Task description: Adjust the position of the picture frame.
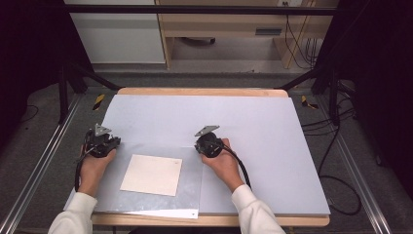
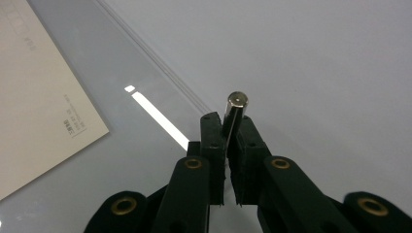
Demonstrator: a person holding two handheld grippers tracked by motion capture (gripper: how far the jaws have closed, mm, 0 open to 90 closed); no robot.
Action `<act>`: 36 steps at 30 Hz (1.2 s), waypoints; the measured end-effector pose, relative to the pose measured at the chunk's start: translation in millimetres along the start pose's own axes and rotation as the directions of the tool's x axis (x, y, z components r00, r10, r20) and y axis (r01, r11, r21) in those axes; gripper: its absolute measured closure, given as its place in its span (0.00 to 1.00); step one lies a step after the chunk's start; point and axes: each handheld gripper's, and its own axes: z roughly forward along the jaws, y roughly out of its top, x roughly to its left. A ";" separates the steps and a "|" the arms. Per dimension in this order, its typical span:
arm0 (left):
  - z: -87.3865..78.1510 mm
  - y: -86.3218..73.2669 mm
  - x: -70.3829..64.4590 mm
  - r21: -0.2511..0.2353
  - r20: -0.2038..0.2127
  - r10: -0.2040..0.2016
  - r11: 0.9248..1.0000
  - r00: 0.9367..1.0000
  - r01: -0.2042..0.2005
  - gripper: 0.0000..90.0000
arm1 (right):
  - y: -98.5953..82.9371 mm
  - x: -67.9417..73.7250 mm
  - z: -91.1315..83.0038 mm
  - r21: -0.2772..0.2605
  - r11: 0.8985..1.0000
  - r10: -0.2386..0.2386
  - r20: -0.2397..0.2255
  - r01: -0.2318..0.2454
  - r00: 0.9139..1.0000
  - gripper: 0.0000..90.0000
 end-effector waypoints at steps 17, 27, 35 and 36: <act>-29.5 20.1 -9.6 -0.008 0.059 -0.022 1.000 0.998 0.023 0.94 | 13.5 -9.5 -31.7 0.002 1.000 0.015 -0.038 -0.015 0.999 0.92; -33.9 53.5 -47.8 -0.011 0.112 0.022 1.000 0.994 -0.021 0.94 | 11.8 -43.2 -69.6 0.004 0.999 0.046 -0.010 -0.046 0.999 0.92; -21.9 85.7 -92.4 -0.018 0.158 0.067 0.998 0.985 -0.065 0.94 | 2.9 -89.8 -105.4 0.004 0.996 0.087 0.029 -0.087 0.996 0.92; -19.5 89.4 -98.4 -0.019 0.161 0.068 0.998 0.985 -0.065 0.94 | 1.7 -95.4 -109.3 0.006 0.996 0.094 0.036 -0.094 0.995 0.92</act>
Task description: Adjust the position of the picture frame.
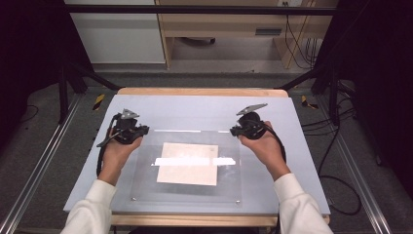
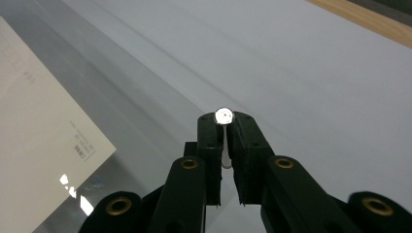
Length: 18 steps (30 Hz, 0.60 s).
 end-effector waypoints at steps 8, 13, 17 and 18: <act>30.5 16.1 -31.7 0.034 0.016 0.021 0.999 1.000 -0.022 0.94 | -15.0 -43.1 -7.8 0.010 0.999 0.046 0.037 -0.046 0.998 0.92; 49.7 13.0 -41.7 0.059 0.015 0.017 0.998 1.000 -0.018 0.94 | -29.3 -58.2 0.9 0.023 0.997 0.076 0.043 -0.077 0.996 0.92; 56.0 10.2 -41.0 0.074 0.009 0.009 0.997 1.000 -0.010 0.94 | -36.4 -60.8 8.0 0.039 0.995 0.088 0.035 -0.089 0.996 0.92; 56.5 9.0 -40.1 0.080 0.004 0.013 0.997 1.000 -0.013 0.94 | -37.3 -60.5 9.6 0.039 0.995 0.089 0.032 -0.090 0.996 0.92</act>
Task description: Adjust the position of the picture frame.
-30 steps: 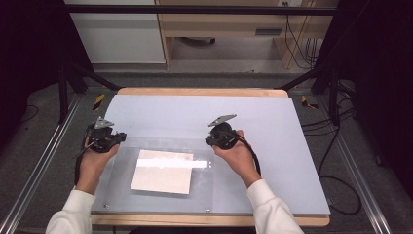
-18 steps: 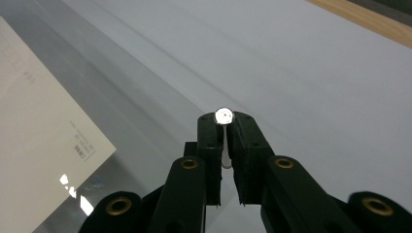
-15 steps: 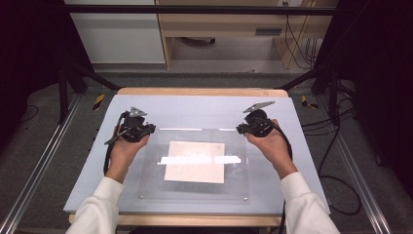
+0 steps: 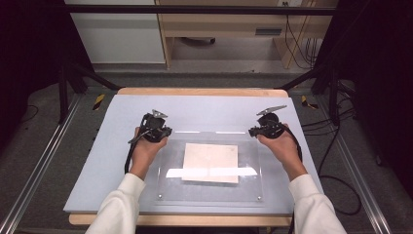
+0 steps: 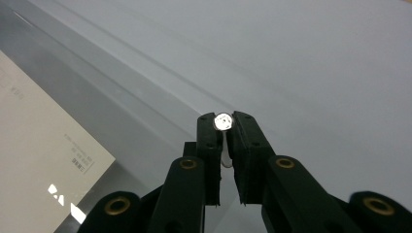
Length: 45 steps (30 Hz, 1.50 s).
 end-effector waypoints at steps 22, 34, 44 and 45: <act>13.9 -20.9 12.1 0.017 -0.015 -0.030 0.999 0.999 0.030 0.94 | -7.9 10.2 30.0 0.022 0.999 0.035 -0.013 -0.035 0.999 0.92; 17.6 -26.5 12.5 0.003 -0.020 -0.042 0.999 0.999 0.042 0.94 | -12.0 17.1 33.9 0.005 1.000 0.011 0.044 -0.011 0.999 0.94; 21.4 -29.5 12.0 -0.002 -0.019 -0.056 0.998 0.998 0.056 0.94 | -22.2 21.3 36.7 -0.043 0.999 0.015 0.098 -0.010 0.995 0.87; 21.4 -29.8 12.0 -0.003 -0.018 -0.057 0.998 0.998 0.057 0.94 | -23.2 21.1 35.6 -0.060 0.998 0.015 0.096 -0.009 0.995 0.86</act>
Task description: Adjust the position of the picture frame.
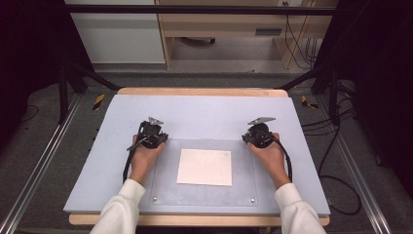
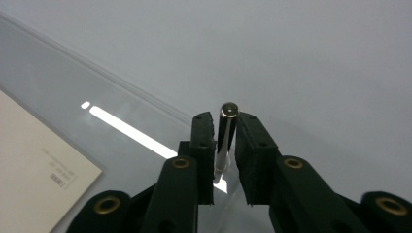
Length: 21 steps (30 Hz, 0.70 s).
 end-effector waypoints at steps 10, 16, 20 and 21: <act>0.1 -2.3 0.5 -0.017 0.003 -0.005 1.000 1.000 0.005 0.94 | 3.0 5.1 -15.8 -0.113 0.993 -0.030 0.033 0.034 0.999 0.94; 0.0 -3.3 0.0 -0.025 0.000 -0.008 1.000 1.000 0.008 0.94 | 1.8 6.7 -12.8 -0.105 0.994 -0.022 0.044 0.026 0.999 0.93; -0.3 -5.8 -0.1 -0.043 0.000 -0.014 0.999 1.000 0.013 0.93 | 2.0 6.5 -10.9 -0.105 0.994 -0.013 0.040 0.017 0.999 0.94; -0.6 -6.4 0.2 -0.045 0.001 -0.015 0.999 1.000 0.015 0.93 | 2.0 6.1 -10.8 -0.106 0.994 -0.014 0.038 0.018 0.999 0.94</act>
